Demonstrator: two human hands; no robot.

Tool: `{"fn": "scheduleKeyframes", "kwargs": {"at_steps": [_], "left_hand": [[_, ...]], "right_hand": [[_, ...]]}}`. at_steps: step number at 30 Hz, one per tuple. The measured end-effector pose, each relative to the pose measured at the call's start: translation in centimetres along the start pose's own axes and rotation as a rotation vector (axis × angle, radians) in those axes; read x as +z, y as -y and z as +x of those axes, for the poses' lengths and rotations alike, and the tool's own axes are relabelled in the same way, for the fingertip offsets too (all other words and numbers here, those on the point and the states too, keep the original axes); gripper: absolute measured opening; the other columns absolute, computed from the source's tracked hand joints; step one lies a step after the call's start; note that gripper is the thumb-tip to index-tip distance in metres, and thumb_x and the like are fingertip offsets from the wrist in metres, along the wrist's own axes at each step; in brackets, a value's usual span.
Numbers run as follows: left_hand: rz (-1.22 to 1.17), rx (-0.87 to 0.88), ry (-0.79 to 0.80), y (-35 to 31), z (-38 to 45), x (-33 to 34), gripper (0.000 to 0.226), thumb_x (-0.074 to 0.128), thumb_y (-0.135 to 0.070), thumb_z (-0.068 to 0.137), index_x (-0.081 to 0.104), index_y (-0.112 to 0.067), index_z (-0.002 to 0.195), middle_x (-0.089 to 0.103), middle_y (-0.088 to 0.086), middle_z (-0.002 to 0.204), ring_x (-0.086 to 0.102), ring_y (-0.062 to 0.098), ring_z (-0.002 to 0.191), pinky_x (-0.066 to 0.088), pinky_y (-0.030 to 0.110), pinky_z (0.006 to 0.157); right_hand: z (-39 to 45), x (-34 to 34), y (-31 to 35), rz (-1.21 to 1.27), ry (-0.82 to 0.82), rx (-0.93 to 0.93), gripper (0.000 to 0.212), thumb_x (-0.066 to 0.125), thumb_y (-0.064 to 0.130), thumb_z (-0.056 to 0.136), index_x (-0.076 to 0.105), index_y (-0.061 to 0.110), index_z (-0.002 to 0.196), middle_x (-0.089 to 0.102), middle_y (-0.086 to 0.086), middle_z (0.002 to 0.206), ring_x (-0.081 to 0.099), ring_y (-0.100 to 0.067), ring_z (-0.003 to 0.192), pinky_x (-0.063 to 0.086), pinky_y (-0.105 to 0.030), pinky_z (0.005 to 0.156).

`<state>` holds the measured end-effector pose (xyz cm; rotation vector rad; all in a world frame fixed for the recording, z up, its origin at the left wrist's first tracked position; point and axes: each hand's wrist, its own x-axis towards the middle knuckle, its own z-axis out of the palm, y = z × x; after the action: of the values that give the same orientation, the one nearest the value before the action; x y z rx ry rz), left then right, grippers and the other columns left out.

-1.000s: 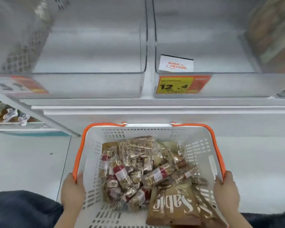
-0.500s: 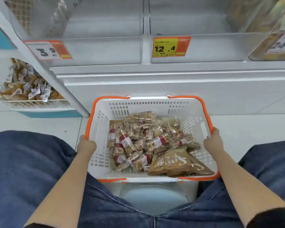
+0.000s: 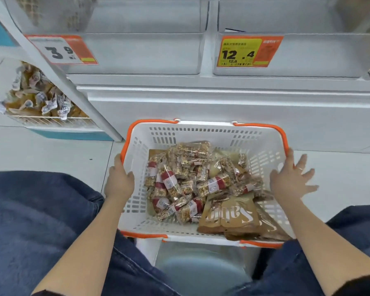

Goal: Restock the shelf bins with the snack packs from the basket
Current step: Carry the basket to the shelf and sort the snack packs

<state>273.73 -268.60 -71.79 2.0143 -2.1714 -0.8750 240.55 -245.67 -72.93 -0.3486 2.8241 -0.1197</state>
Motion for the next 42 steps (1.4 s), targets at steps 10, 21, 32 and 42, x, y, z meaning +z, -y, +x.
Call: {"fn": "scheduleKeyframes", "kwargs": {"at_steps": [10, 21, 32, 42], "left_hand": [[0.052, -0.034, 0.034, -0.4, -0.2, 0.3, 0.064, 0.041, -0.017, 0.098, 0.003, -0.022, 0.149, 0.040, 0.023, 0.124, 0.050, 0.037, 0.095, 0.043, 0.047, 0.078], [0.407, 0.135, -0.007, 0.1, -3.4, 1.0, 0.080, 0.054, -0.023, 0.091, 0.002, -0.011, 0.150, 0.016, 0.021, 0.150, 0.017, 0.038, 0.136, 0.023, 0.043, 0.110], [-0.151, 0.070, 0.423, -2.4, -3.3, 8.5, 0.079, 0.072, -0.017, 0.081, 0.025, -0.015, 0.145, 0.051, 0.008, 0.129, 0.056, 0.030, 0.109, 0.049, 0.037, 0.087], [-0.417, -0.241, 0.362, -3.8, 0.2, 11.1, 0.055, 0.079, -0.024, 0.074, 0.044, -0.013, 0.115, 0.056, 0.002, 0.108, 0.056, 0.019, 0.097, 0.047, 0.032, 0.085]], "right_hand": [[0.4, -0.2, -1.4, 0.158, 0.091, -0.026, 0.072, 0.039, 0.006, 0.095, -0.001, 0.023, 0.152, 0.034, -0.024, 0.137, 0.043, -0.047, 0.116, 0.039, -0.056, 0.089], [-4.1, 0.7, -2.7, 0.016, -0.008, -0.255, 0.089, 0.063, 0.003, 0.082, 0.006, 0.004, 0.151, 0.008, -0.026, 0.155, 0.011, -0.044, 0.142, 0.019, -0.050, 0.114], [-10.8, 8.5, 3.1, 0.067, 0.544, -0.737, 0.082, 0.061, 0.011, 0.084, 0.016, 0.037, 0.148, 0.011, 0.001, 0.159, 0.062, -0.019, 0.083, 0.051, -0.031, 0.071], [-6.4, 10.0, 7.6, 0.179, 0.695, -0.635, 0.090, 0.074, 0.015, 0.079, 0.021, 0.042, 0.146, 0.007, -0.001, 0.159, 0.058, -0.022, 0.110, 0.052, -0.033, 0.086]]}}
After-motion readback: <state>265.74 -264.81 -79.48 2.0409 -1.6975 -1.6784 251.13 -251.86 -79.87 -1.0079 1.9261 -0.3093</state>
